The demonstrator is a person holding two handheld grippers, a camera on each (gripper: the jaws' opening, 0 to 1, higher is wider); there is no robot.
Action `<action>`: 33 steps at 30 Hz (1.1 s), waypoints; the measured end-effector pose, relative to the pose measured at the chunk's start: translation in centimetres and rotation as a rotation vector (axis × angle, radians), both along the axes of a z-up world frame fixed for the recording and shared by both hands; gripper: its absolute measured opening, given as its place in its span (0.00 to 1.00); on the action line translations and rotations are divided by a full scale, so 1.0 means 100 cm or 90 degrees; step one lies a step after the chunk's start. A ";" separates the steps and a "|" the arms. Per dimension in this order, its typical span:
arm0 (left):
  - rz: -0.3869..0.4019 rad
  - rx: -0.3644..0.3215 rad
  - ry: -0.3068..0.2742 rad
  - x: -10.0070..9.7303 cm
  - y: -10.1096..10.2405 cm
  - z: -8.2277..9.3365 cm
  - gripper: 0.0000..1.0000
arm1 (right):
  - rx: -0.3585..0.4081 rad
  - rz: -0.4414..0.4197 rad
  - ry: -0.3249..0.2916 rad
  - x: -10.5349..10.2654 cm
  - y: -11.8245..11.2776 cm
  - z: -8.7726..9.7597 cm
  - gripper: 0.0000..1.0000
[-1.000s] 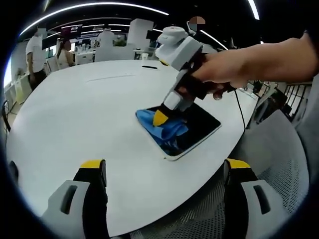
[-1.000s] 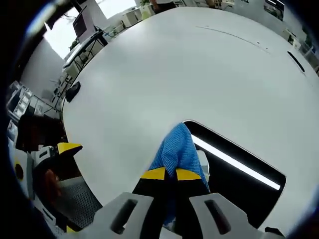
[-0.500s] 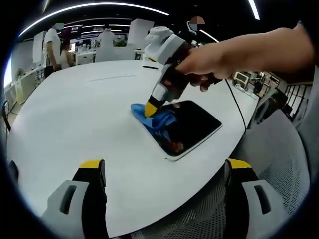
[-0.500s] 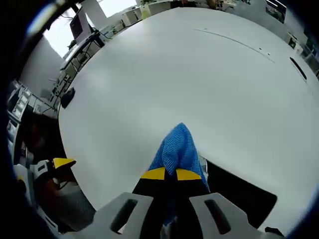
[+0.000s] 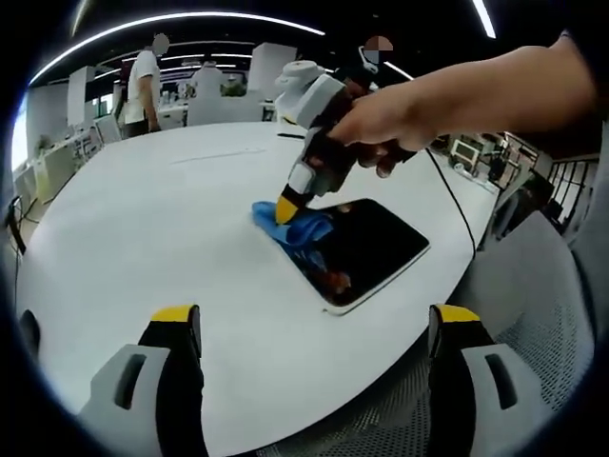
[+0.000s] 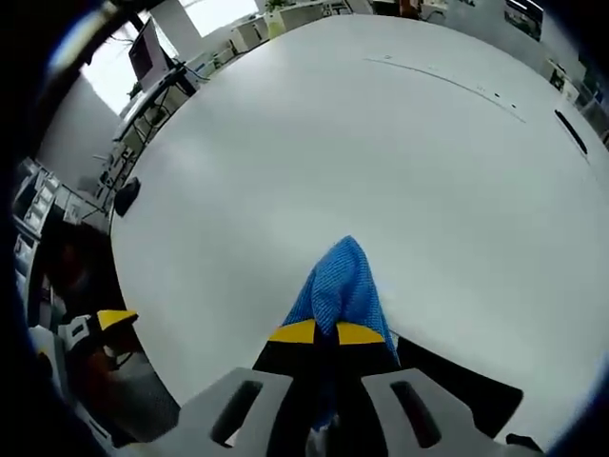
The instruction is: Wipe the mirror surface with the cleaning cloth until all visible marks leave the cleaned area.
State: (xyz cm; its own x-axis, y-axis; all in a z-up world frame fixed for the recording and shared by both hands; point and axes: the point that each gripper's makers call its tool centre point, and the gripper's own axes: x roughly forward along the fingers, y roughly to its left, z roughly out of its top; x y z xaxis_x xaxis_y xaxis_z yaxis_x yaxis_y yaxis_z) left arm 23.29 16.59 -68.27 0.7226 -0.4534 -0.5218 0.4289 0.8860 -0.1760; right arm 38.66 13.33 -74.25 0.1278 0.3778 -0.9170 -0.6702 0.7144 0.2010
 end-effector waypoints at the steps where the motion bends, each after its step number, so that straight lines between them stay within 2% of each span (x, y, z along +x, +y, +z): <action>1: -0.001 0.001 0.000 0.000 0.000 0.000 0.99 | 0.004 -0.004 0.001 0.001 0.000 0.000 0.00; 9: -0.005 0.001 0.010 -0.001 -0.001 -0.002 0.99 | 0.010 -0.006 0.000 -0.002 -0.001 0.003 0.00; 12: -0.007 0.001 0.013 -0.002 -0.002 -0.003 0.99 | 0.008 0.012 -0.017 -0.003 -0.002 0.004 0.00; 14: -0.006 0.002 0.012 -0.001 -0.001 -0.003 0.99 | 0.005 0.013 -0.021 -0.005 -0.005 0.006 0.00; 18: -0.008 0.003 0.013 -0.002 -0.001 -0.003 0.99 | -0.003 0.006 -0.021 0.007 -0.013 -0.002 0.00; 23: -0.008 0.003 0.013 -0.002 -0.001 -0.003 0.99 | -0.001 -0.015 -0.014 0.008 -0.028 0.000 0.00; 33: -0.005 0.002 0.011 -0.001 -0.001 -0.003 0.99 | -0.013 -0.022 -0.021 0.010 -0.041 -0.001 0.00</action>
